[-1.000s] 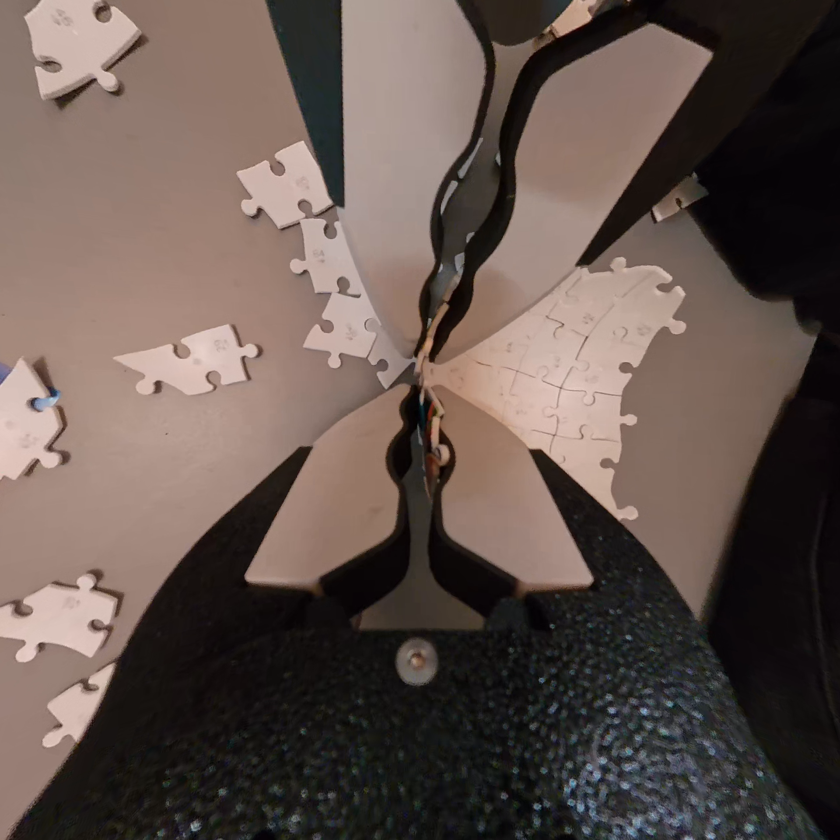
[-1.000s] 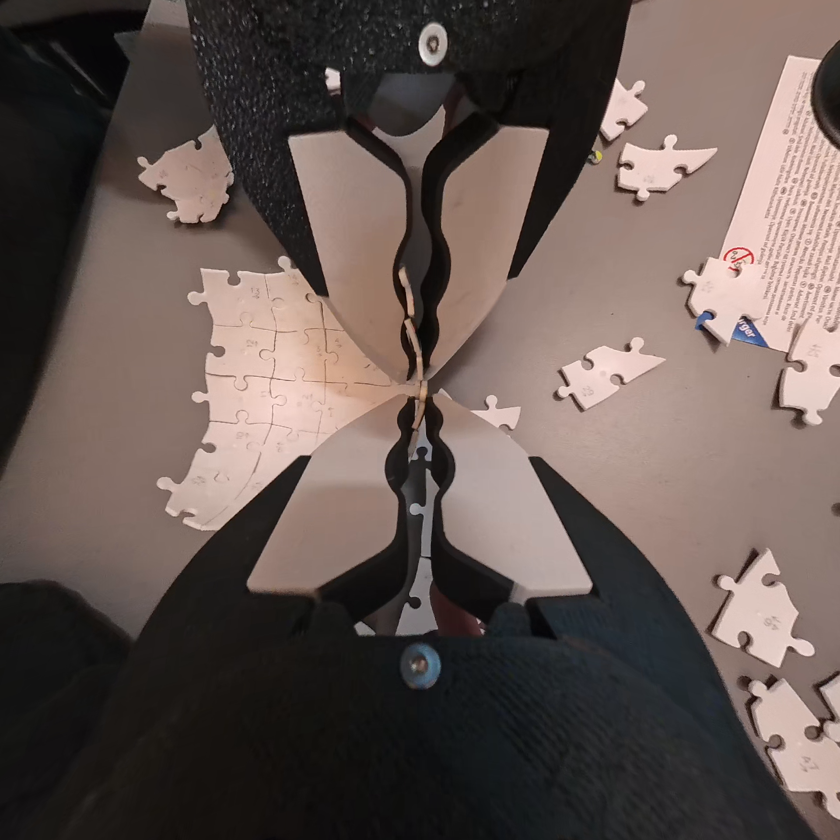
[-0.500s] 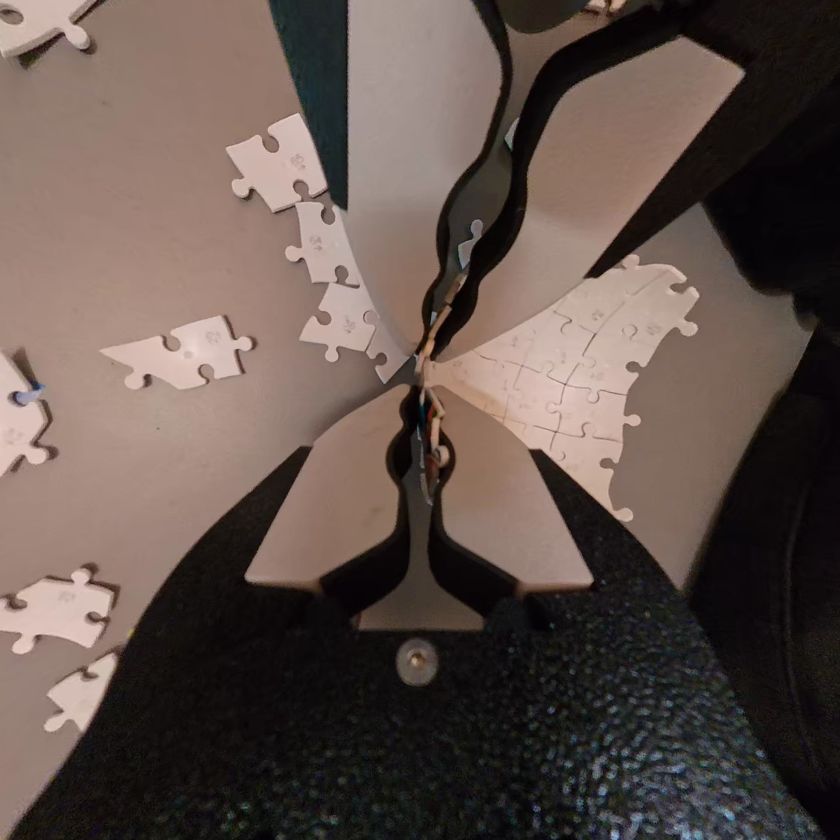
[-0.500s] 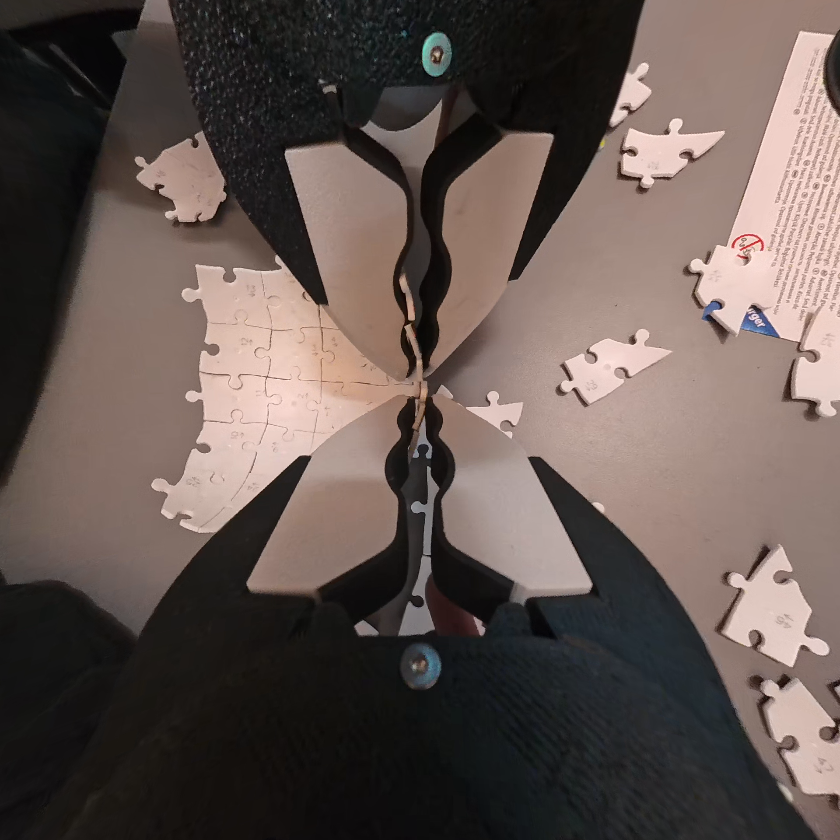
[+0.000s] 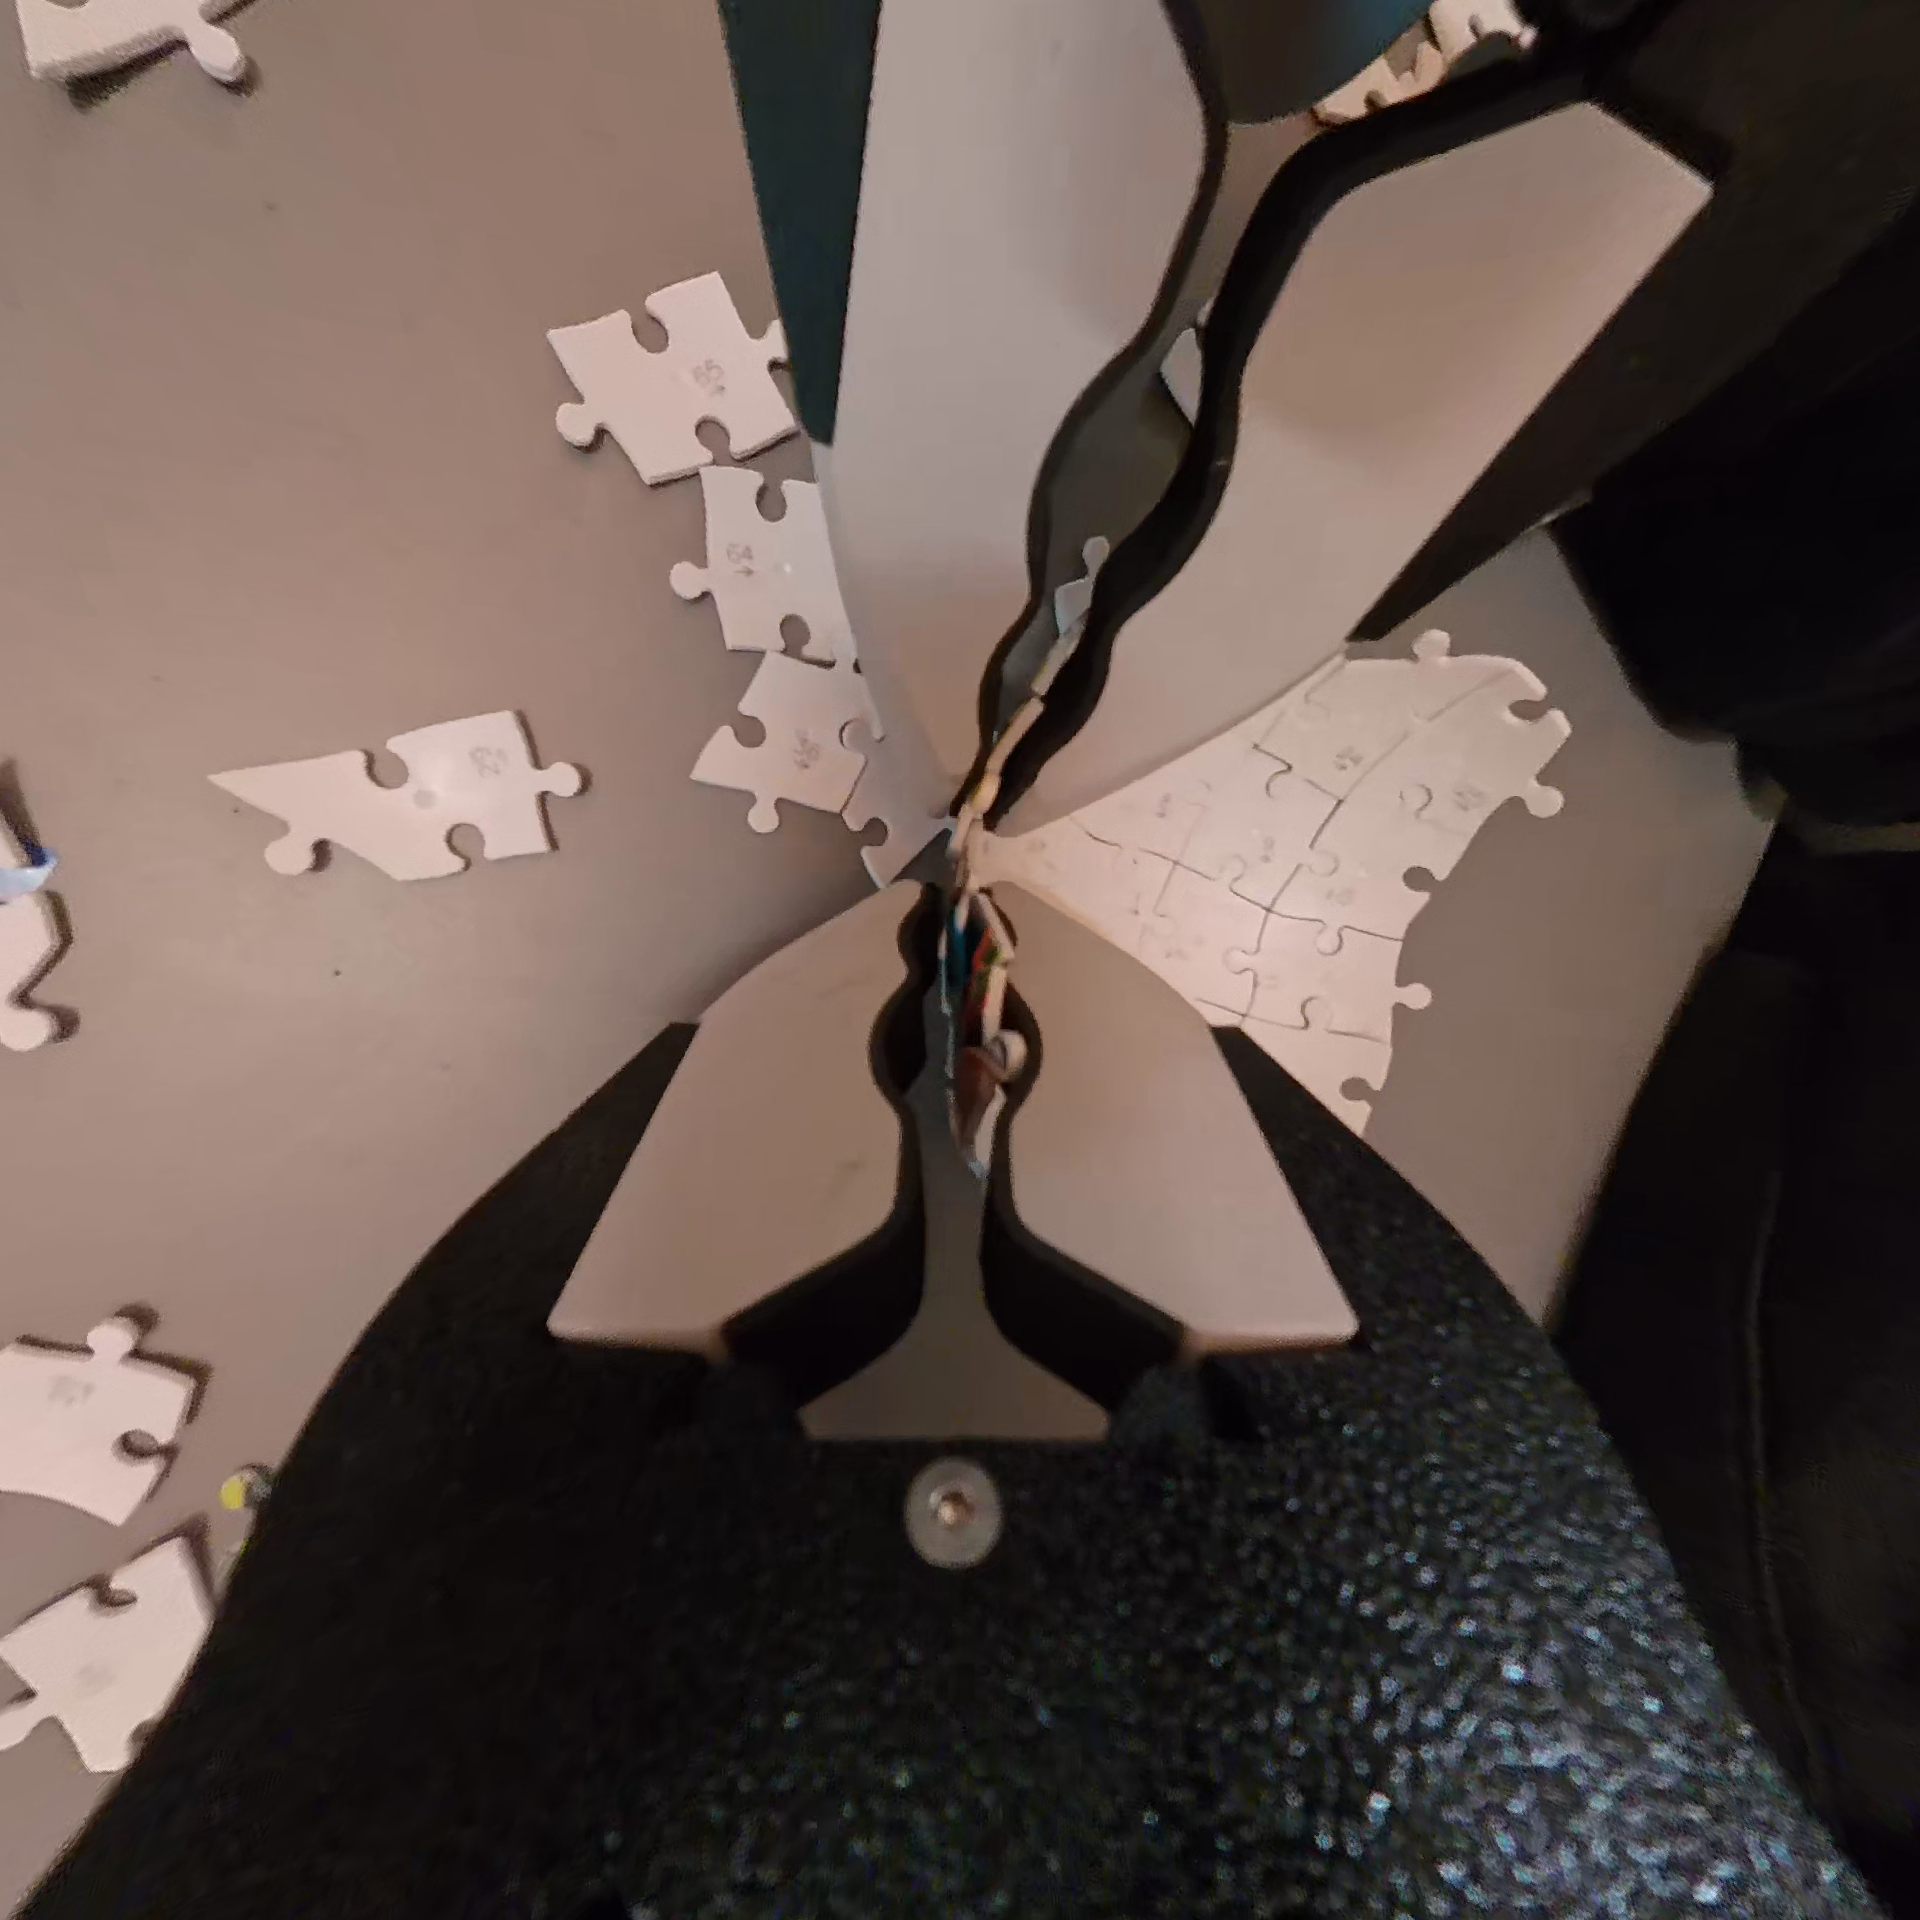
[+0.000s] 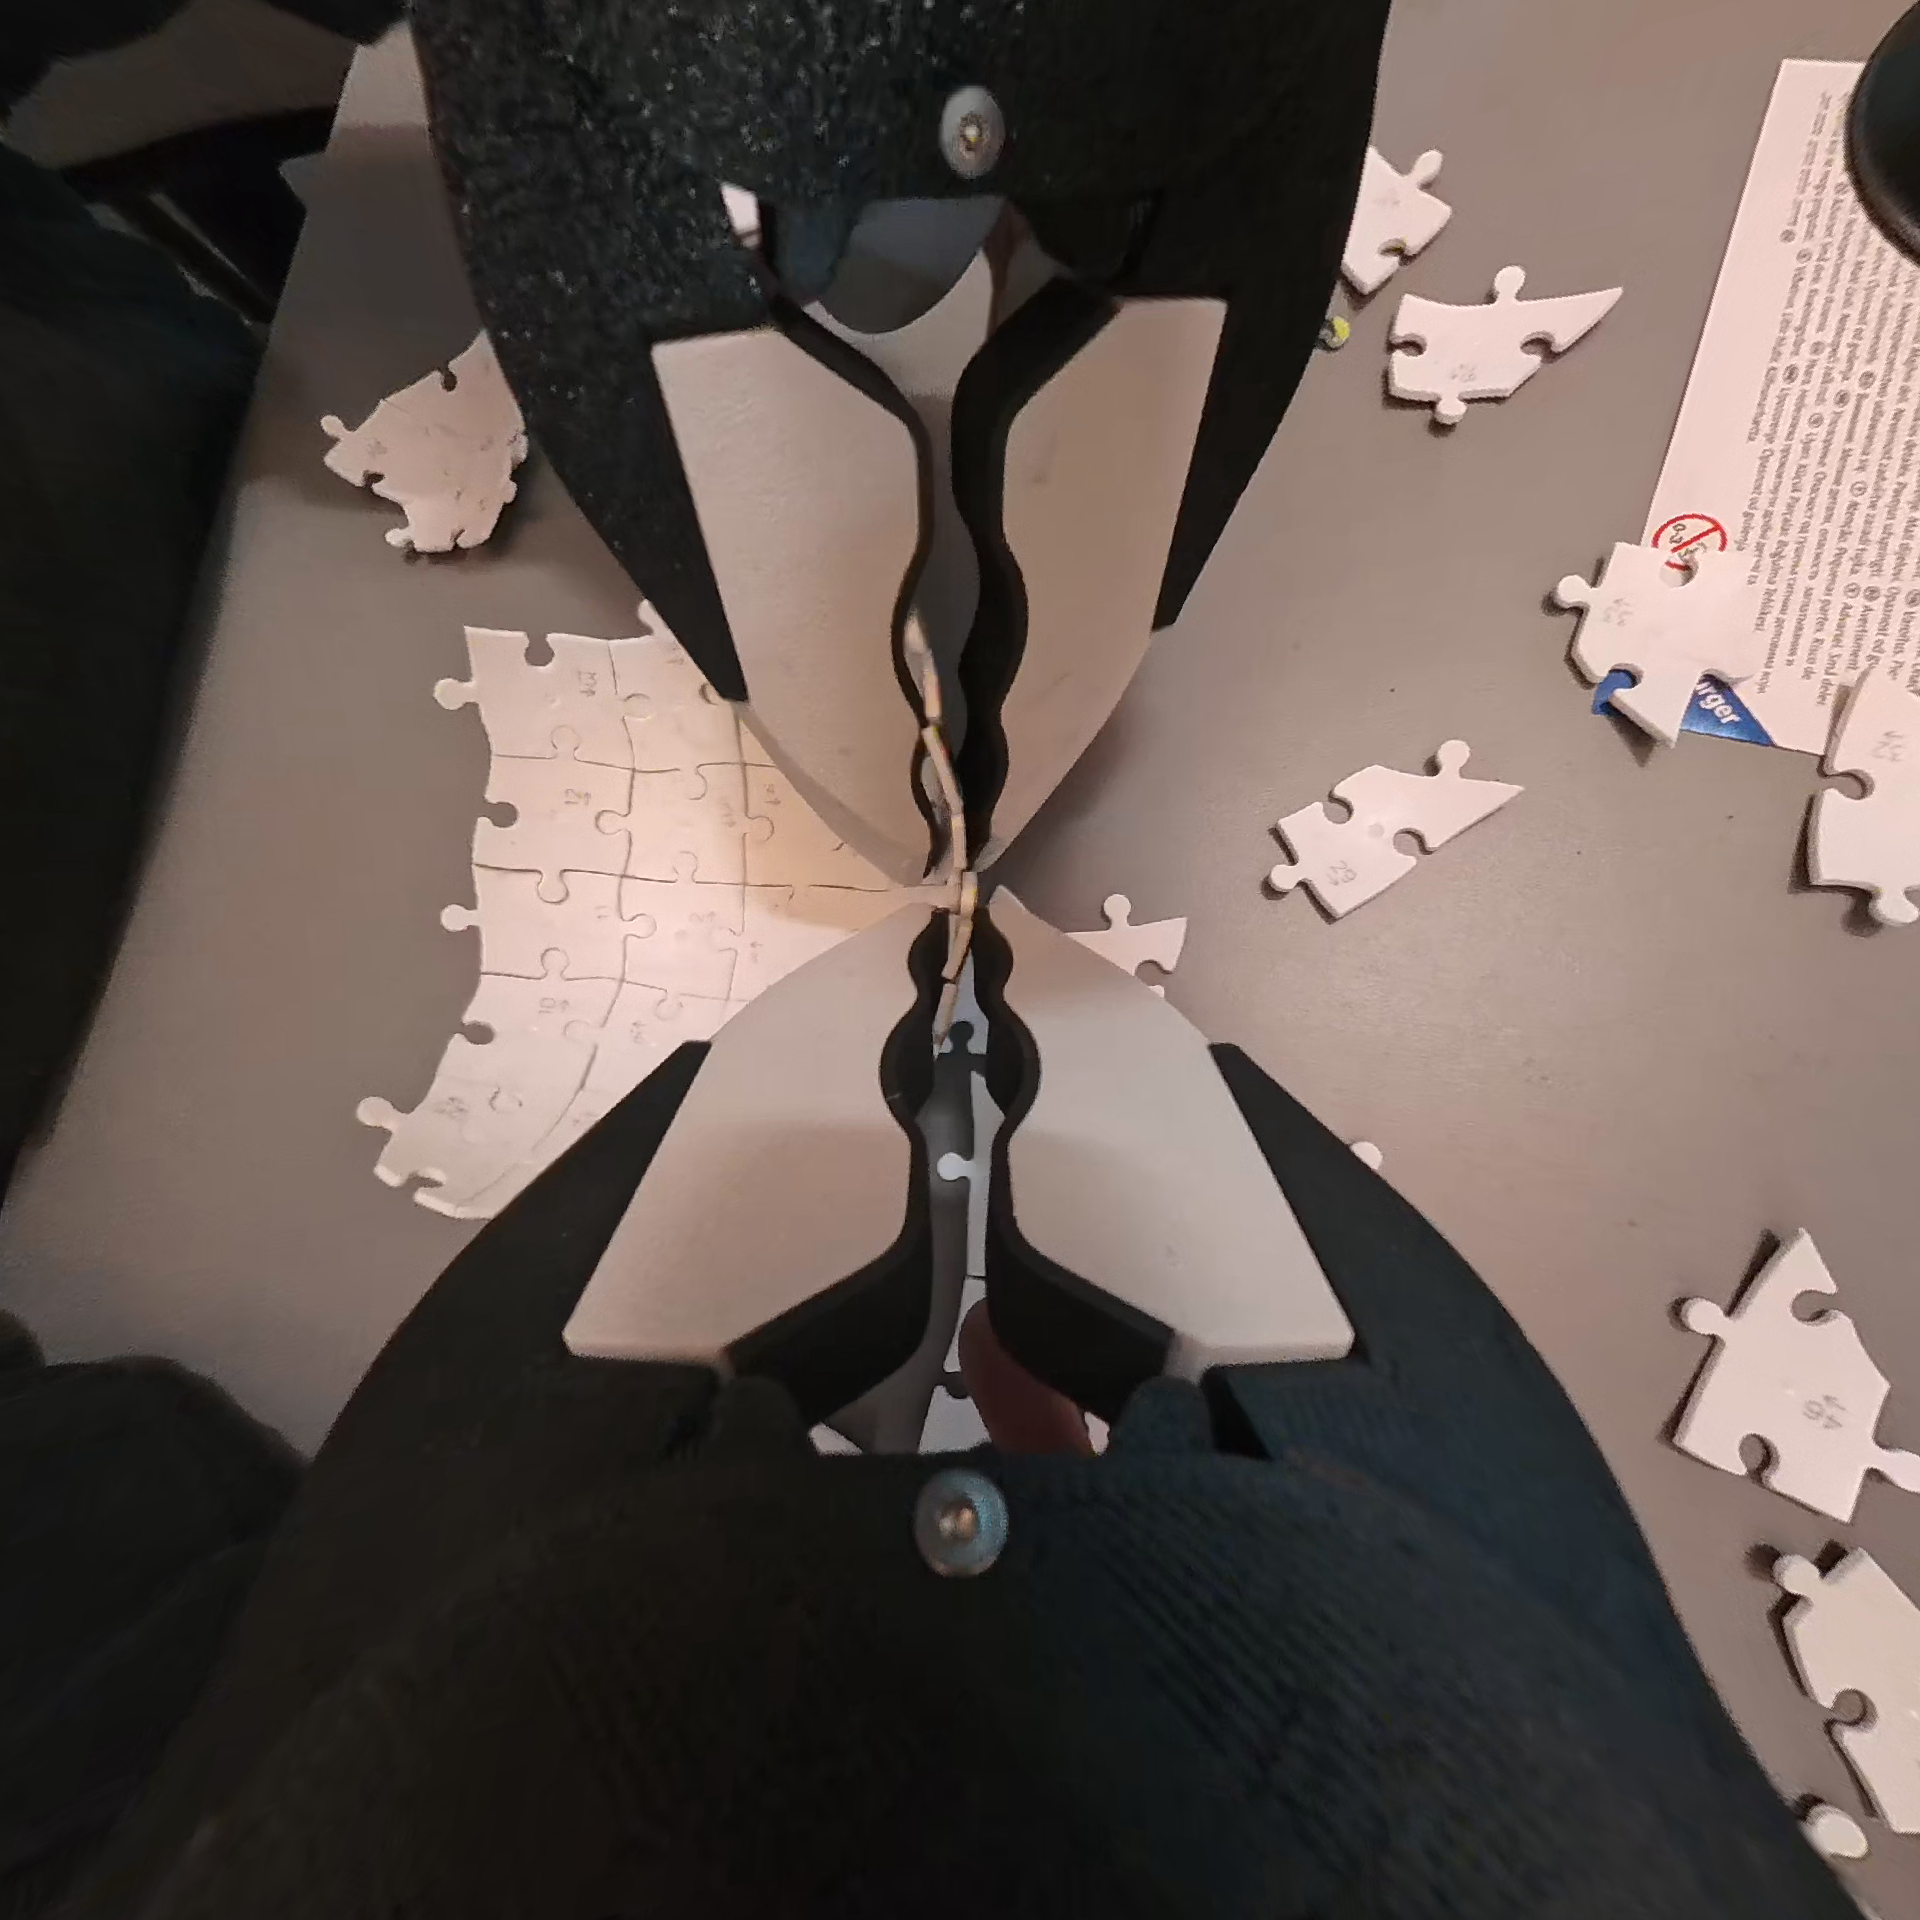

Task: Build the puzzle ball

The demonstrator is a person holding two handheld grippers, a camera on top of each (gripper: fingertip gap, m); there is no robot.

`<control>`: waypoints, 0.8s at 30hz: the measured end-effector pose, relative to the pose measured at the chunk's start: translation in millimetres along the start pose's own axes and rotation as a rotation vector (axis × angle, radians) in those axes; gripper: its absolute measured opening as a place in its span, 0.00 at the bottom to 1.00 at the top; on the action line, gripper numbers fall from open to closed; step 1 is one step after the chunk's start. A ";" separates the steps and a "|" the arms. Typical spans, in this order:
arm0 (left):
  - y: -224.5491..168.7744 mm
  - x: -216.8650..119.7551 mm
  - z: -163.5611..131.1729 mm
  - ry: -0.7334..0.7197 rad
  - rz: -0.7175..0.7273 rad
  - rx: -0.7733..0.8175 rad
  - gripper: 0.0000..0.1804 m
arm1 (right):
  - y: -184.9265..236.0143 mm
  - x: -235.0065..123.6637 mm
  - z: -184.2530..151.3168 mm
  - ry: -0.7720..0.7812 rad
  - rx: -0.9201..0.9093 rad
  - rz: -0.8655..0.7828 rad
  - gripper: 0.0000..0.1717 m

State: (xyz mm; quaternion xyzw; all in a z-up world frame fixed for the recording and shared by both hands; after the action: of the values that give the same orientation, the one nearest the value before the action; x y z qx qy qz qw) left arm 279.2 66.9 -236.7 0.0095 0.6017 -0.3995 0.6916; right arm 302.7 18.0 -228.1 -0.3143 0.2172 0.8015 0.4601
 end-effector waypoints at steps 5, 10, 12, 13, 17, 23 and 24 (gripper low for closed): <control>3.0 -1.5 -0.3 -0.007 0.061 0.046 0.09 | -0.7 -1.7 -0.6 -0.005 0.006 -0.007 0.02; 0.5 -6.5 2.5 -0.044 0.084 0.085 0.08 | -1.0 -2.4 -2.5 -0.003 0.013 -0.008 0.02; -0.2 -9.7 4.1 -0.055 0.095 0.087 0.06 | -1.2 -2.5 -2.9 -0.004 0.015 -0.009 0.02; -1.4 -10.5 4.9 -0.059 0.091 0.091 0.05 | -1.3 -2.5 -3.1 -0.004 0.017 -0.008 0.02; -2.0 -9.3 4.9 -0.032 0.088 0.107 0.01 | -1.3 -2.7 -3.1 0.000 0.011 -0.012 0.02; -2.2 -11.7 6.8 -0.010 0.092 0.131 0.01 | -1.6 -4.0 -2.0 -0.013 0.013 -0.016 0.02; -2.1 -12.3 7.1 -0.008 0.097 0.132 0.01 | -2.0 -4.0 -1.7 -0.014 0.014 -0.018 0.02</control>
State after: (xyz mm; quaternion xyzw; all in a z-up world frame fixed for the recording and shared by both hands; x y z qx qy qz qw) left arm 284.4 68.7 -223.5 0.0829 0.5702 -0.4041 0.7104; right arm 306.5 15.5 -226.6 -0.3073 0.2165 0.7982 0.4708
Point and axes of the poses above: each gripper's, where its closed fingertips meet, x out along the fingers, z out of its top, y = z × x across the jaws, the point moved 4 cm from there along -x, back along the fingers, and after that the axes turned 15 degrees about -x, right-handed, at the moved point
